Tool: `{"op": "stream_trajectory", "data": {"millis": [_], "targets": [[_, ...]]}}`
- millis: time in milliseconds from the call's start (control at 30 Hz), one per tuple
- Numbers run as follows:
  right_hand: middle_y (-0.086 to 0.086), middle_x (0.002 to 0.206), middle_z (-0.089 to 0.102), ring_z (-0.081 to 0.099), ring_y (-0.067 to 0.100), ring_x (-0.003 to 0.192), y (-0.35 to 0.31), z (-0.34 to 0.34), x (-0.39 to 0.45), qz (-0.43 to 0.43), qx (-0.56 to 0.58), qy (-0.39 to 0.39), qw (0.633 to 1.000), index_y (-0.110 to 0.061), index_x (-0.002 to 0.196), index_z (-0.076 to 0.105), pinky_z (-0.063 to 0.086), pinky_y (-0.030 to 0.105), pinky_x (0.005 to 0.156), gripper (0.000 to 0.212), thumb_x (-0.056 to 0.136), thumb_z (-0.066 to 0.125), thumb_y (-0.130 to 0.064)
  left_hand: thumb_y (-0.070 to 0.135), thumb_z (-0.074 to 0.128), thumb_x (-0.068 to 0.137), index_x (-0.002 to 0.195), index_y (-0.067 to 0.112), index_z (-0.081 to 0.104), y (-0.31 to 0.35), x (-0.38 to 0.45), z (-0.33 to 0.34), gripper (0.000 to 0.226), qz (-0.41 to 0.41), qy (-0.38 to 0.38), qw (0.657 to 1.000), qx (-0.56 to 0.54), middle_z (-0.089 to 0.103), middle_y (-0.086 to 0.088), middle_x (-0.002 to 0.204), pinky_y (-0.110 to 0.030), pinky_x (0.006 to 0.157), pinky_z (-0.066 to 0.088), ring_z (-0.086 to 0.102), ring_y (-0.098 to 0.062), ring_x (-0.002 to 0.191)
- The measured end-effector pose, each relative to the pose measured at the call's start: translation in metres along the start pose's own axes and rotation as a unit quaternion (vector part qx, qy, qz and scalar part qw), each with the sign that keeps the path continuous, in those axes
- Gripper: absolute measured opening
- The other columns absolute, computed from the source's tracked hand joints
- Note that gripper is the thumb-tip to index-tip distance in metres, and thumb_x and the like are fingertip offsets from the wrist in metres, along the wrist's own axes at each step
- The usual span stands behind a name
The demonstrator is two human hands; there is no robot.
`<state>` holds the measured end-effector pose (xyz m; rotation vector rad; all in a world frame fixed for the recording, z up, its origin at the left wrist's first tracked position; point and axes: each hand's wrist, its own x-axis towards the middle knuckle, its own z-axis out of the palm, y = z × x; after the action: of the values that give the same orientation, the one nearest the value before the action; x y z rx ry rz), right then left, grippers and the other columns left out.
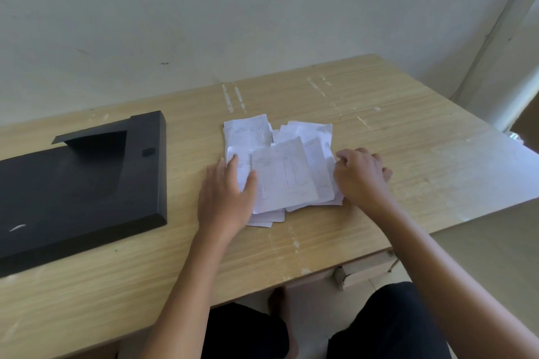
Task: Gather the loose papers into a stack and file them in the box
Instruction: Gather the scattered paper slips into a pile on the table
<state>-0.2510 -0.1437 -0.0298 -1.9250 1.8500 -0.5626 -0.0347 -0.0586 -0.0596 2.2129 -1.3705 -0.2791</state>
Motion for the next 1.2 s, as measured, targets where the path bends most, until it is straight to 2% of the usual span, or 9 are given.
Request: {"op": "stream_trajectory", "data": {"millis": [100, 233, 400, 533, 667, 733, 800, 867, 1200], "targets": [[0.016, 0.119, 0.055, 0.040, 0.037, 0.115, 0.001, -0.004, 0.019, 0.021, 0.012, -0.010, 1.000, -0.008, 0.096, 0.064, 0.030, 0.047, 0.097, 0.030, 0.093, 0.036, -0.016, 0.050, 0.035, 0.103, 0.154, 0.019, 0.039, -0.002, 0.019, -0.010, 0.060, -0.030, 0.043, 0.999, 0.002, 0.039, 0.001, 0.162, -0.053, 0.117, 0.034, 0.024, -0.026, 0.155], [0.015, 0.113, 0.053, 0.040, 0.037, 0.118, -0.011, -0.003, 0.037, 0.032, 0.039, -0.044, 0.998, -0.018, 0.064, 0.045, 0.031, 0.049, 0.103, 0.036, 0.096, 0.034, -0.029, 0.055, 0.031, 0.100, 0.136, 0.012, 0.055, 0.003, 0.052, -0.010, 0.061, -0.095, -0.005, 0.992, 0.079, 0.049, -0.007, 0.148, -0.057, 0.117, 0.027, 0.027, -0.040, 0.147], [0.011, 0.119, 0.052, 0.037, 0.035, 0.119, -0.022, 0.009, 0.045, 0.007, 0.011, -0.070, 0.997, -0.020, 0.076, 0.051, 0.030, 0.050, 0.102, 0.035, 0.094, 0.034, -0.046, 0.059, 0.036, 0.098, 0.153, 0.023, 0.044, 0.022, 0.066, 0.002, 0.065, -0.075, -0.034, 0.995, 0.060, 0.040, -0.008, 0.158, -0.063, 0.122, 0.009, 0.016, -0.041, 0.154], [0.012, 0.111, 0.058, 0.042, 0.035, 0.121, -0.012, 0.010, 0.045, -0.001, 0.033, -0.047, 0.998, -0.018, 0.086, 0.057, 0.031, 0.047, 0.100, 0.044, 0.090, 0.041, -0.058, 0.056, 0.038, 0.099, 0.142, 0.016, 0.052, 0.019, 0.058, -0.005, 0.061, -0.090, 0.033, 0.995, 0.015, 0.053, -0.006, 0.146, -0.054, 0.115, 0.029, 0.037, -0.035, 0.141], [0.009, 0.086, 0.060, 0.053, 0.034, 0.104, -0.005, 0.012, 0.040, -0.022, 0.014, -0.014, 1.000, -0.023, 0.061, 0.040, 0.037, 0.043, 0.095, 0.056, 0.077, 0.041, -0.076, 0.063, 0.041, 0.096, 0.124, 0.009, 0.062, 0.016, 0.028, -0.016, 0.064, -0.129, 0.095, 0.984, 0.074, 0.059, -0.013, 0.131, -0.048, 0.095, 0.044, 0.049, -0.039, 0.122], [0.008, 0.101, 0.057, 0.045, 0.032, 0.111, -0.010, 0.014, 0.033, -0.018, -0.002, -0.038, 0.999, -0.022, 0.073, 0.051, 0.039, 0.044, 0.098, 0.056, 0.072, 0.053, -0.078, 0.074, 0.041, 0.091, 0.129, 0.012, 0.061, 0.023, 0.018, -0.013, 0.076, -0.128, 0.059, 0.986, 0.085, 0.055, -0.013, 0.132, -0.046, 0.095, 0.044, 0.045, -0.039, 0.121], [0.008, 0.115, 0.052, 0.039, 0.033, 0.119, -0.015, 0.016, 0.027, -0.017, -0.005, -0.055, 0.998, -0.018, 0.102, 0.061, 0.035, 0.044, 0.099, 0.059, 0.074, 0.065, -0.070, 0.078, 0.047, 0.087, 0.136, 0.011, 0.054, 0.034, 0.013, -0.007, 0.084, -0.126, 0.032, 0.987, 0.097, 0.049, -0.014, 0.138, -0.046, 0.099, 0.042, 0.042, -0.039, 0.125], [0.010, 0.123, 0.052, 0.037, 0.033, 0.123, -0.019, 0.017, 0.023, -0.012, 0.004, -0.046, 0.999, -0.016, 0.120, 0.058, 0.033, 0.043, 0.099, 0.067, 0.075, 0.070, -0.063, 0.075, 0.054, 0.086, 0.141, 0.008, 0.046, 0.044, 0.010, -0.001, 0.087, -0.126, 0.026, 0.988, 0.089, 0.045, -0.015, 0.142, -0.046, 0.101, 0.040, 0.041, -0.040, 0.127], [0.007, 0.123, 0.061, 0.040, 0.033, 0.127, -0.026, 0.016, 0.030, 0.055, 0.017, -0.057, 0.997, -0.016, 0.121, 0.056, 0.037, 0.041, 0.098, 0.072, 0.067, 0.080, -0.057, 0.055, 0.086, 0.071, 0.128, 0.004, 0.044, 0.044, 0.021, -0.004, 0.087, -0.163, 0.008, 0.984, -0.074, 0.060, -0.014, 0.131, -0.037, 0.082, 0.046, 0.059, -0.038, 0.121]]}}
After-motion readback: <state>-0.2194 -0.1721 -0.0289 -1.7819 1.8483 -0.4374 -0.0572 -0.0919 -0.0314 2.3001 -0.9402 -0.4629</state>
